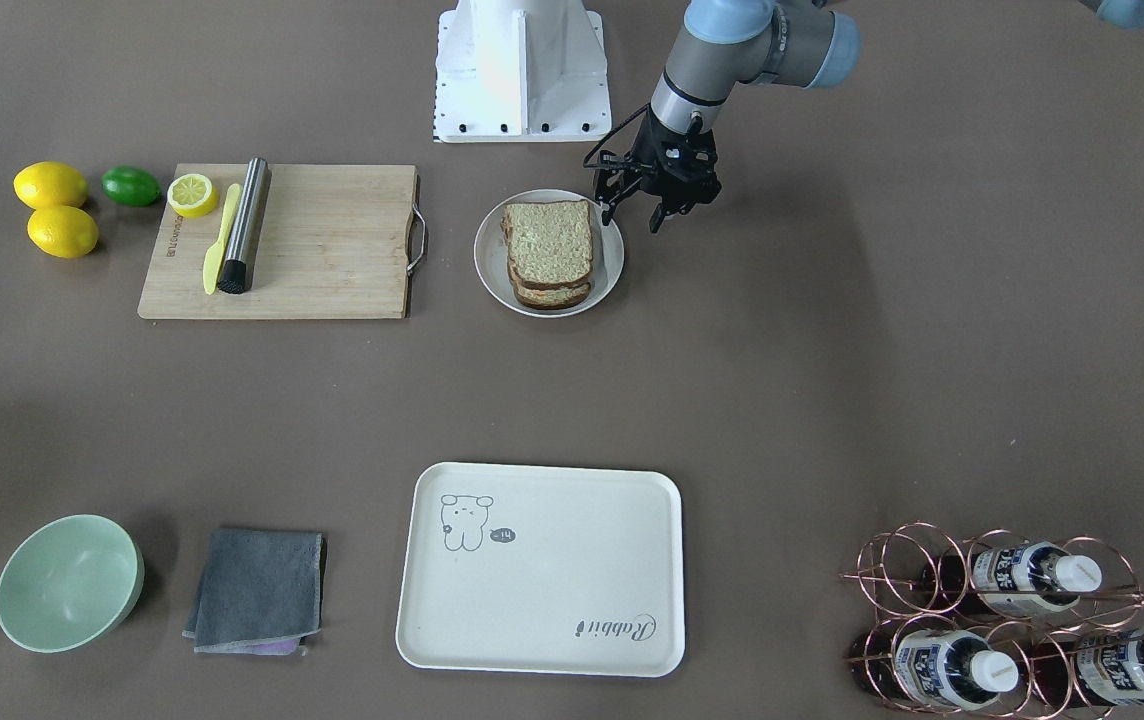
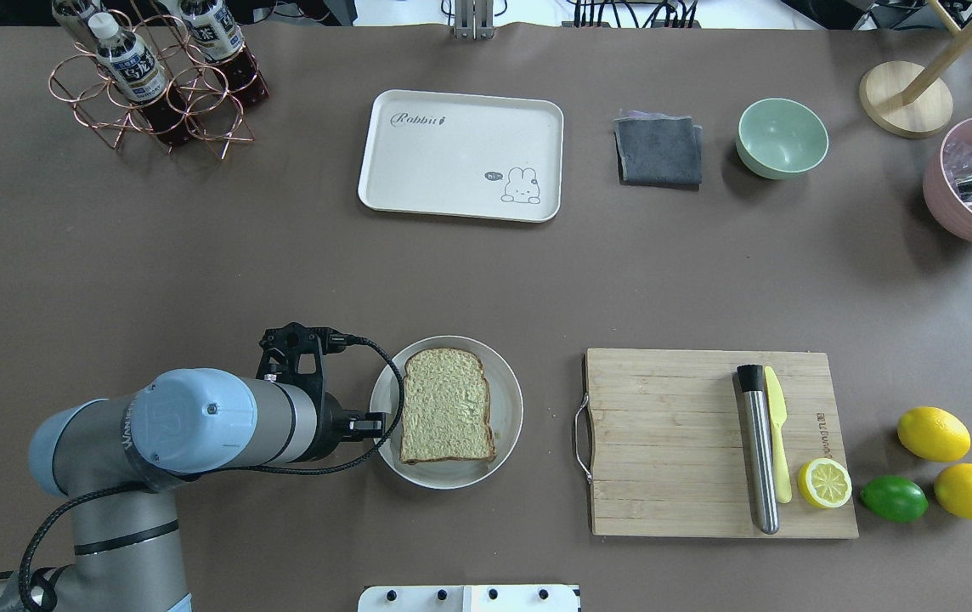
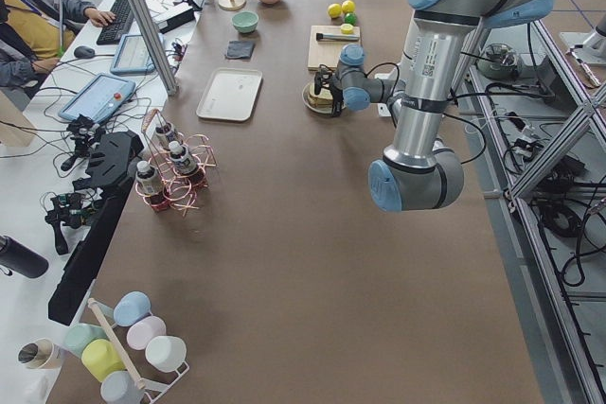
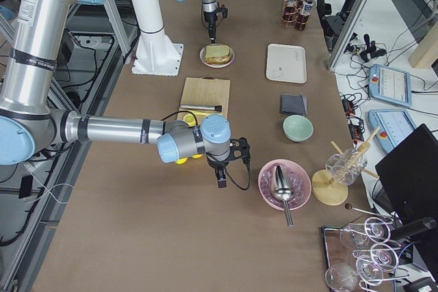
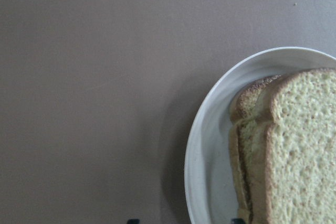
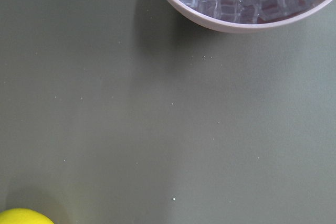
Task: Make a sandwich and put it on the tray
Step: 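Move the left gripper to the rim of the white plate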
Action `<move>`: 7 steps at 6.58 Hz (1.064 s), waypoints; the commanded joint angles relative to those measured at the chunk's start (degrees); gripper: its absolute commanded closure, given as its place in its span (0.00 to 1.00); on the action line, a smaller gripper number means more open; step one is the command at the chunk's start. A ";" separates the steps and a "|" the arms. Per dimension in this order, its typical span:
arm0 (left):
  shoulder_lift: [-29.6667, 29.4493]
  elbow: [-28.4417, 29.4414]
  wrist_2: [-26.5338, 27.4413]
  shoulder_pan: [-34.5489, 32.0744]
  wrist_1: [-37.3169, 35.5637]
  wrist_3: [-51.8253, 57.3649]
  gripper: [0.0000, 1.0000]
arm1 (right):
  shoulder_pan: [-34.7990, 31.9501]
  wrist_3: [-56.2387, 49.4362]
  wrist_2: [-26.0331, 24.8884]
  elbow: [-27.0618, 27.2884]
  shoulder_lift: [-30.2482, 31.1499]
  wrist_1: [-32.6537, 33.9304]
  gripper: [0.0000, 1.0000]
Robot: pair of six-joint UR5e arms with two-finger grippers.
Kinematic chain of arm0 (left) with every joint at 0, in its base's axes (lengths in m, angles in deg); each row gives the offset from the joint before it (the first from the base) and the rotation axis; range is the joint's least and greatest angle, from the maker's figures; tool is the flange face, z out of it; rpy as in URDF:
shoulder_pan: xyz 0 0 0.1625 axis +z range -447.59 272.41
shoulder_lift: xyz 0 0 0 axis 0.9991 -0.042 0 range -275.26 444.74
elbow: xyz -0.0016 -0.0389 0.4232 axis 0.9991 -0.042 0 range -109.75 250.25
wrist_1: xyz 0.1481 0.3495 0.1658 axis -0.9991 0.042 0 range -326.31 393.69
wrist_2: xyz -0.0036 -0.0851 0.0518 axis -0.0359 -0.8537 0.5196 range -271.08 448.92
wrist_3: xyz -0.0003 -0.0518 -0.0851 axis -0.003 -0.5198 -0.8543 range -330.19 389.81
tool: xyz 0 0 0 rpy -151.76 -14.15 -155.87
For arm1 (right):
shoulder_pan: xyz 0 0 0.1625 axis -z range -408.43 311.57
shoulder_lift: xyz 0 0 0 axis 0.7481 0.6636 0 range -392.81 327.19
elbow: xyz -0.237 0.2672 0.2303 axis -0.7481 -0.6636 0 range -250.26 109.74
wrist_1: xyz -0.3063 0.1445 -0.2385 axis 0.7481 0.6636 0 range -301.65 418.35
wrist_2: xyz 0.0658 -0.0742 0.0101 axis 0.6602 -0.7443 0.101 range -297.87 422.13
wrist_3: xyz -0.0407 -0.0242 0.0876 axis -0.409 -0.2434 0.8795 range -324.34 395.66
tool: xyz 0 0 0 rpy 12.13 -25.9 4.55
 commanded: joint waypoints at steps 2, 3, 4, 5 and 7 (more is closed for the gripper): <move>-1.46 2.13 -0.03 0.14 0.24 -0.10 0.42 | -0.21 0.00 -0.09 0.18 0.04 -0.17 0.01; -1.55 2.22 -0.03 0.14 0.33 -0.19 0.48 | -0.21 0.00 -0.09 0.27 0.04 -0.17 0.01; -1.46 2.40 -0.03 0.05 0.33 -0.19 0.55 | -0.30 0.00 -0.09 0.44 0.04 -0.17 0.01; -1.81 2.75 -0.03 -0.03 0.42 -0.19 0.59 | -0.39 -0.09 -0.09 0.44 0.12 -0.17 0.01; -2.86 3.98 -0.03 -0.03 0.51 -0.37 0.59 | -0.39 -0.35 -0.09 0.36 0.21 -0.17 0.01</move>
